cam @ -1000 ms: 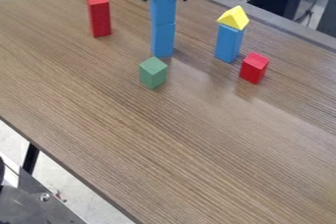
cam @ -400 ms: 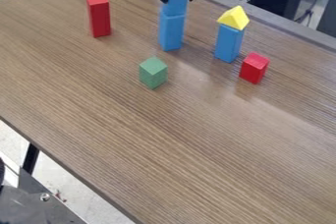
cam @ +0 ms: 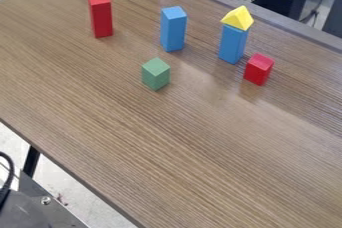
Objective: Moved the blue prism from the tower to the top of the table
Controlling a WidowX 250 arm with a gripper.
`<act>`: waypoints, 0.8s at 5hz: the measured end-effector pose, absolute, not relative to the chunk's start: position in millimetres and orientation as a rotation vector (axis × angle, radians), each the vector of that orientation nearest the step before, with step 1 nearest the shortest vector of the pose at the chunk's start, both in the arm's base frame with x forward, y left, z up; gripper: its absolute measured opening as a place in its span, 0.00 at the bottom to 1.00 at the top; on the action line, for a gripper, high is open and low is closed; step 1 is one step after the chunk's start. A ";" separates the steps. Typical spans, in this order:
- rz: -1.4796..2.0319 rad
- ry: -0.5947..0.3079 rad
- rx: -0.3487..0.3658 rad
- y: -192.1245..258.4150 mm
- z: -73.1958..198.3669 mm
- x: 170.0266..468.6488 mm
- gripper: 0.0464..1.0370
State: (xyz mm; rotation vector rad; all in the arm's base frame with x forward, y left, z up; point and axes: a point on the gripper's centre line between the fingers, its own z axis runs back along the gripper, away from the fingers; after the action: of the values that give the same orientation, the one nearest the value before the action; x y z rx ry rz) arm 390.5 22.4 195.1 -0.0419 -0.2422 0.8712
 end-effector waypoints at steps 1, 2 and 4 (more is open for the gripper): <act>0.758 -0.337 -0.138 -26.3 242.4 387.8 0.56; 0.567 -0.331 -0.236 -70.0 297.5 371.7 0.56; 0.237 -0.123 -0.197 -124.6 211.7 334.6 0.56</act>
State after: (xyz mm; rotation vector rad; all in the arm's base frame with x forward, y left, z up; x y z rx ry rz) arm 334.6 -124.6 211.7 -0.1970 -0.1229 0.2367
